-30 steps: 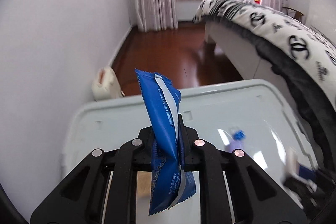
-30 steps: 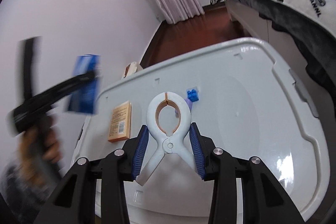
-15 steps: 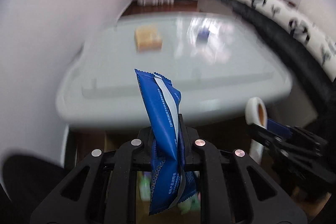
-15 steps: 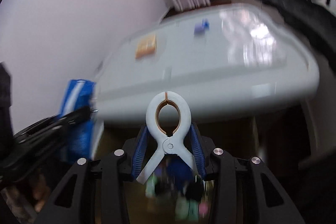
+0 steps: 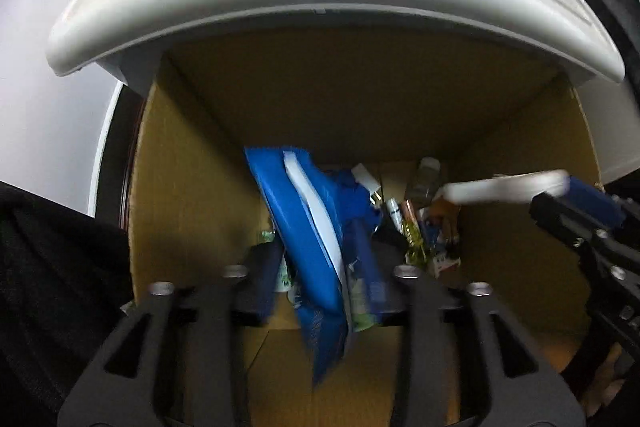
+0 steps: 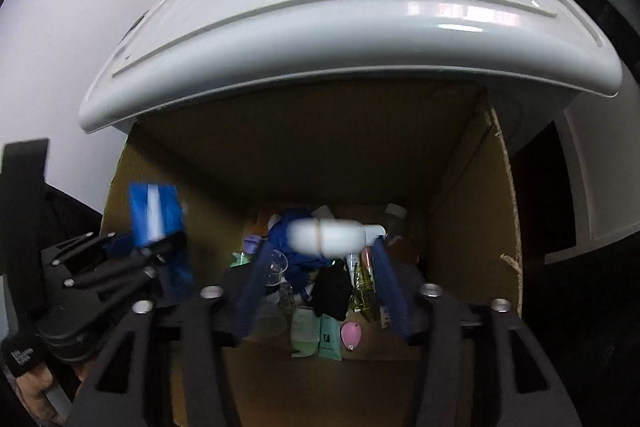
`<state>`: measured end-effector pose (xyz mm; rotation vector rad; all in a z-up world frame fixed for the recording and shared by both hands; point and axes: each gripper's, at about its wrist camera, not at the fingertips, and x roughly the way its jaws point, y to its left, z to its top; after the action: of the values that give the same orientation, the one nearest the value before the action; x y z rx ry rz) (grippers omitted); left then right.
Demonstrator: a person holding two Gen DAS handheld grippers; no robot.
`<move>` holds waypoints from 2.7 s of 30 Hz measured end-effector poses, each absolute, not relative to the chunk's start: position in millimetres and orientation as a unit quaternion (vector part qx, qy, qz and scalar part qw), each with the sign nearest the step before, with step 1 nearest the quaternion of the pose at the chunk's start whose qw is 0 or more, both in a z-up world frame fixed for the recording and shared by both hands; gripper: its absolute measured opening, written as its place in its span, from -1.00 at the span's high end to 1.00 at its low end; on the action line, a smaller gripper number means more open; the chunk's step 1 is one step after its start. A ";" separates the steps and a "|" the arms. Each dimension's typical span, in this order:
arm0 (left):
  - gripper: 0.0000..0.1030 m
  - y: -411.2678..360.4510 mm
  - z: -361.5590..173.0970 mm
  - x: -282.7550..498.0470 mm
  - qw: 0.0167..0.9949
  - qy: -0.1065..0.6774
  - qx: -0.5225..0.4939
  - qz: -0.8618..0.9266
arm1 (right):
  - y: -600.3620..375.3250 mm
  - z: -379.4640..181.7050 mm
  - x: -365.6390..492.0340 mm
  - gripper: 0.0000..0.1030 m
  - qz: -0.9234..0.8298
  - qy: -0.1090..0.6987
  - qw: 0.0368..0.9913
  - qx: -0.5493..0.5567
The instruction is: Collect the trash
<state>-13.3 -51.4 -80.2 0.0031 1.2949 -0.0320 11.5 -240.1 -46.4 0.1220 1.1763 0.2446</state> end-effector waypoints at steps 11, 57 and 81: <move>-0.28 -56.0 -74.0 -14.5 0.804 0.595 0.002 -0.008 | -249.0 -35.3 7.2 -0.10 0.116 0.526 0.839 0.079; -0.52 -49.1 -18.2 -17.3 0.883 0.470 -0.003 -0.004 | -257.1 4.2 3.5 -0.90 0.012 0.407 0.913 0.034; -0.52 -50.2 -21.2 -15.8 0.879 0.476 -0.005 -0.005 | -255.8 0.8 6.0 -0.90 0.013 0.419 0.908 0.023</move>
<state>-15.8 -50.2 -21.2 -0.0108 0.9933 -0.0096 6.0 -255.8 0.8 0.0484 0.8638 0.0261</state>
